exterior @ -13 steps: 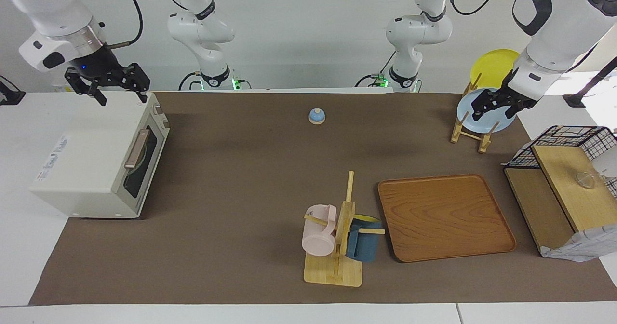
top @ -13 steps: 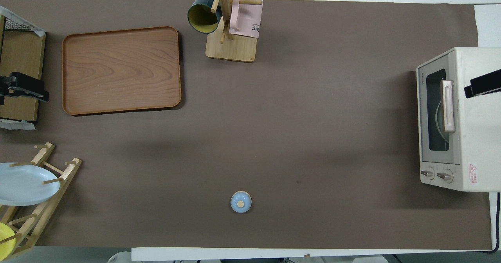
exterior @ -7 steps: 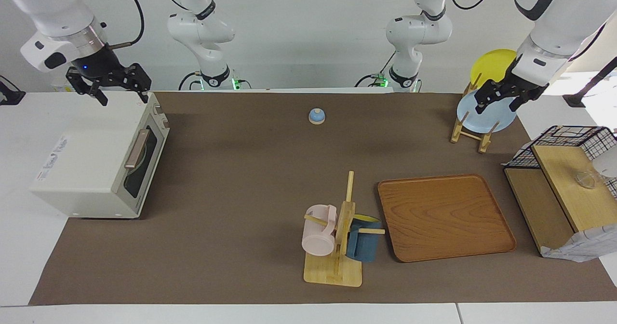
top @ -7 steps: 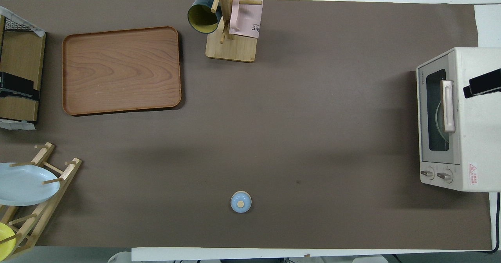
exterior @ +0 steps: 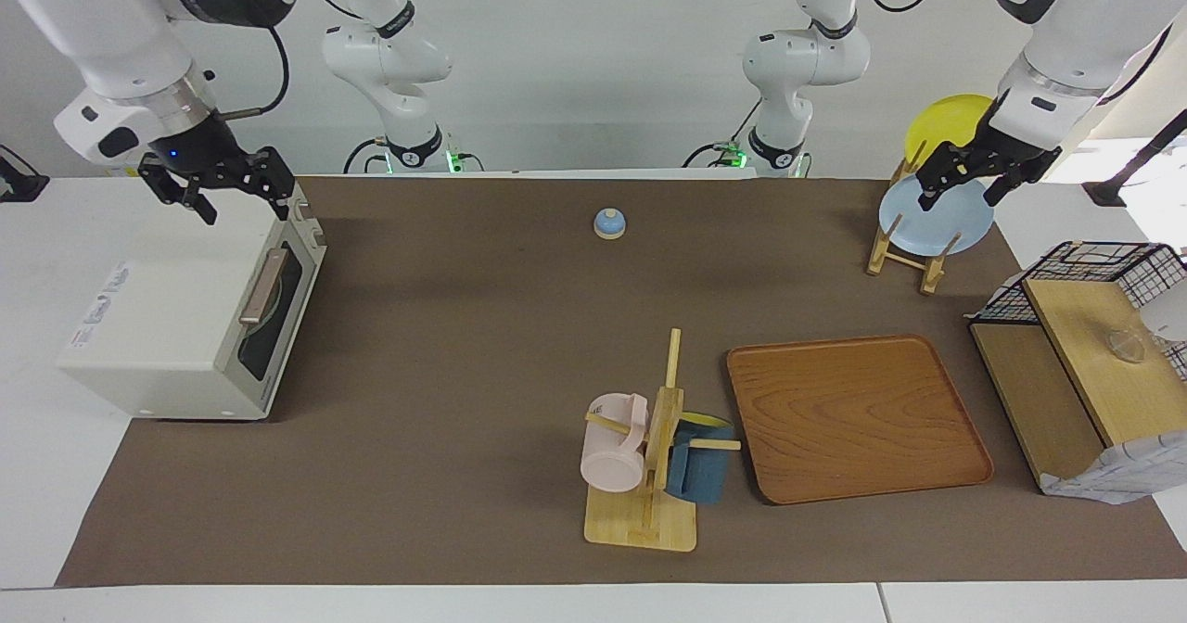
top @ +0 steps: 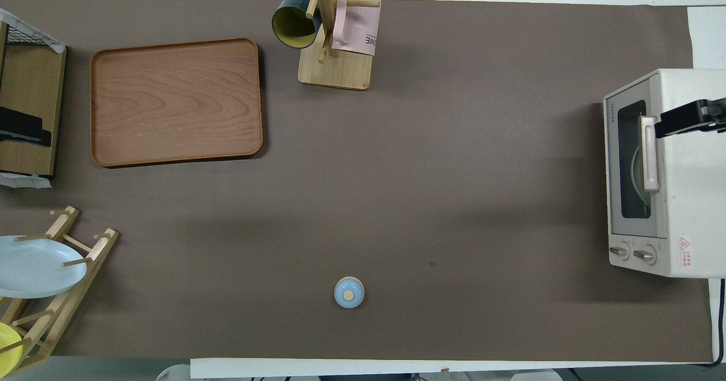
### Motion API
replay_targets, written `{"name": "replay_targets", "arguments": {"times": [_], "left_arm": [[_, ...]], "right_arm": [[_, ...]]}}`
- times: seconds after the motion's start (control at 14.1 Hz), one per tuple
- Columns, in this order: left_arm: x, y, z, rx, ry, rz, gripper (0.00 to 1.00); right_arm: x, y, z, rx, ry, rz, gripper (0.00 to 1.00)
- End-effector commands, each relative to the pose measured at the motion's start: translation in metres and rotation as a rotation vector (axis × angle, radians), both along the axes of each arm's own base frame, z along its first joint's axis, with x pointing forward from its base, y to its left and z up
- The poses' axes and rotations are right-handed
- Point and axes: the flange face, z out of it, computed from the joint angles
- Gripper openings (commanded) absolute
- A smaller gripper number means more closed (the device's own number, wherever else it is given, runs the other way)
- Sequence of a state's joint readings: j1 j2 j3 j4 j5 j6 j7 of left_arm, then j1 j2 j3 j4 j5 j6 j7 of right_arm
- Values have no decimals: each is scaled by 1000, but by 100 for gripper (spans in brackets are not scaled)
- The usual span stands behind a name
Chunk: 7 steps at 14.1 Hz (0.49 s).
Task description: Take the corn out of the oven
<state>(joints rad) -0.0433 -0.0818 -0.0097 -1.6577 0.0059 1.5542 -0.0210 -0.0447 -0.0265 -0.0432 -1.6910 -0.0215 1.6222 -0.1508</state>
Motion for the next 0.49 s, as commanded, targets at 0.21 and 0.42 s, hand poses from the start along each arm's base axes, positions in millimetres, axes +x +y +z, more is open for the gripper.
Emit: {"name": "replay_targets", "arguments": {"times": [0.21,0.42], "left_arm": [[-4,3,2,-10,9,3,100],[-4,3,1,-10,11,3,100]], "right_arm": [[-15,-36,-85,-65,63,11,0],[-12,-35,-109,-75,63,19,0]]}}
